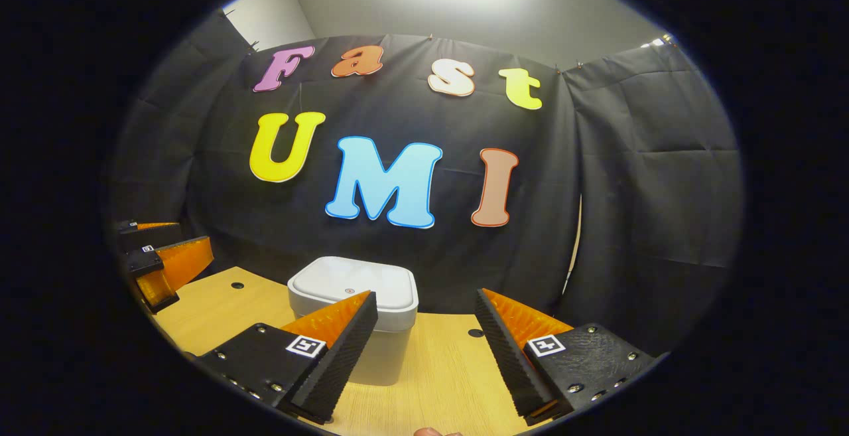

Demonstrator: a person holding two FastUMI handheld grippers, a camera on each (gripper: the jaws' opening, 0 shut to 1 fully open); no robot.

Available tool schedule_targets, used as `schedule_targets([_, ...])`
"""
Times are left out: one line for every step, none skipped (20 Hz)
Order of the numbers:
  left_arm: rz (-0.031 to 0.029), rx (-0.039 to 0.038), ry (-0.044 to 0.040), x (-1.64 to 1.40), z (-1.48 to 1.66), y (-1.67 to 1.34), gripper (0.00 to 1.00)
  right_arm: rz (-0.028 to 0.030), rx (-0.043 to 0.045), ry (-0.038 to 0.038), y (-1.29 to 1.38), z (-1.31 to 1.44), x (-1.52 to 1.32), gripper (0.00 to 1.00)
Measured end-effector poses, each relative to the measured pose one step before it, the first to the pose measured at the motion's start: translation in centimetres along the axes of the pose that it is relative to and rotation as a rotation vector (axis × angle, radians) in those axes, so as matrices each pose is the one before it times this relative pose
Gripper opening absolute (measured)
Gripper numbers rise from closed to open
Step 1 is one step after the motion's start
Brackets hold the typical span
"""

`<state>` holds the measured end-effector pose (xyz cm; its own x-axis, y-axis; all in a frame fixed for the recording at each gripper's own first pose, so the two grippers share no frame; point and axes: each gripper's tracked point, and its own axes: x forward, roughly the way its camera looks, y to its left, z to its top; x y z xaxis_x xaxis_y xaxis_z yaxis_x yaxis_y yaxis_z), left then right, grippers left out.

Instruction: Press the lid of the desktop garbage bin to open it, pick up the crumpled paper on the desktop and throw it into the bin, then pick up the pop can on the desktop and drop it into the bin, and finally close the garbage bin lid.

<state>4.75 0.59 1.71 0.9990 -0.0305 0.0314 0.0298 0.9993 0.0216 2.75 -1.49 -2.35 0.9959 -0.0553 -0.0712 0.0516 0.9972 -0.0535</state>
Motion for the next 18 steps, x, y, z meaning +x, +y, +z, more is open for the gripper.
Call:
schedule_targets([-0.00556, 0.01559, 0.00005, 0.258, -0.166, 0.095, 0.96, -0.00842, 0.0101, 0.01013, 0.007, -0.251, 0.15, 0.95])
schedule_targets([-0.00649, 0.01074, 0.00222, 0.353, -0.05, 0.121, 0.95, -0.00196, 0.01039, 0.00832, 0.224, -0.333, 0.127, 0.95])
schedule_targets([-0.00296, 0.00494, 0.00176, 0.201, -0.16, 0.168, 0.95, 0.00171, 0.00432, 0.01079, 0.337, -0.174, 0.206, 0.95])
schedule_targets([-0.00434, -0.00022, 0.00087, 0.09, -0.196, 0.104, 0.96, 0.0022, -0.00134, 0.01041, 0.246, -0.371, 0.165, 0.95])
schedule_targets([-0.00474, -0.00177, 0.00152, 0.115, 0.03, 0.013, 0.96, 0.00418, -0.00724, 0.00642, 0.281, -0.125, 0.175, 0.95])
schedule_targets([-0.00112, -0.00009, 0.0028, 0.084, -0.102, 0.148, 0.95, -0.00326, -0.00963, 0.00102, 0.232, -0.103, 0.159, 0.95])
schedule_targets([-0.00144, -0.00088, 0.00351, 0.354, -0.155, 0.203, 0.96, 0.00482, -0.01208, 0.00586, 0.297, -0.146, 0.31, 0.95])
schedule_targets([-0.00372, -0.00343, 0.00542, 0.056, -0.239, -0.001, 0.95, 0.00071, -0.01243, 0.00873, 0.459, -0.282, 0.291, 0.92])
schedule_targets([-0.00083, -0.00445, 0.0048, 0.17, -0.271, 0.089, 0.96, 0.00141, -0.00572, 0.00152, 0.168, -0.07, 0.249, 0.9])
schedule_targets([-0.00151, -0.0042, 0.00516, 0.096, -0.37, 0.092, 0.95, 0.0102, -0.00092, 0.00283, 0.437, -0.023, 0.1, 0.84])
schedule_targets([0.00192, -0.00155, 0.0043, -0.007, -0.108, 0.132, 0.95, 0.01218, -0.00028, 0.00472, 0.52, -0.054, 0.146, 0.81])
schedule_targets([0.00437, -0.001, 0.00162, 0.109, -0.106, 0.271, 0.95, -0.00472, -0.00195, -0.0017, 0.086, -0.049, 0.329, 0.73])
schedule_targets([0.00263, -0.00173, 0.0005, 0.065, 0.068, 0.189, 0.95, 0.0006, -0.00108, 0.00024, 0.078, 0.091, 0.216, 0.67])
schedule_targets([0.00291, -0.00127, -0.00021, 0.115, 0.005, 0.211, 0.95, 0.0035, 0.00226, -0.00234, 0.03, -0.103, 0.163, 0.56])
schedule_targets([0.00313, -0.00062, 0.00172, 0.156, -0.164, 0.115, 0.95, 0.01316, 0.00605, -0.00032, 0.397, 0.114, 0.182, 0.51])
schedule_targets([0.00065, -0.00134, 0.00211, 0.068, -0.061, 0.119, 0.95, 0.00656, 0.00396, 0.0057, 0.358, -0.248, 0.684, 0.49])
schedule_targets([0.00135, -0.0004, 0.00247, 0.056, -0.228, 0.076, 0.95, -0.02948, 0.00947, -0.00291, -0.704, 0.159, -0.145, 0.49])
schedule_targets([0.00322, 0.00098, 0.00026, 0.033, -0.031, 0.236, 0.95, 0.00845, 0.01384, -0.00428, 0.222, 0.158, 0.091, 0.21])
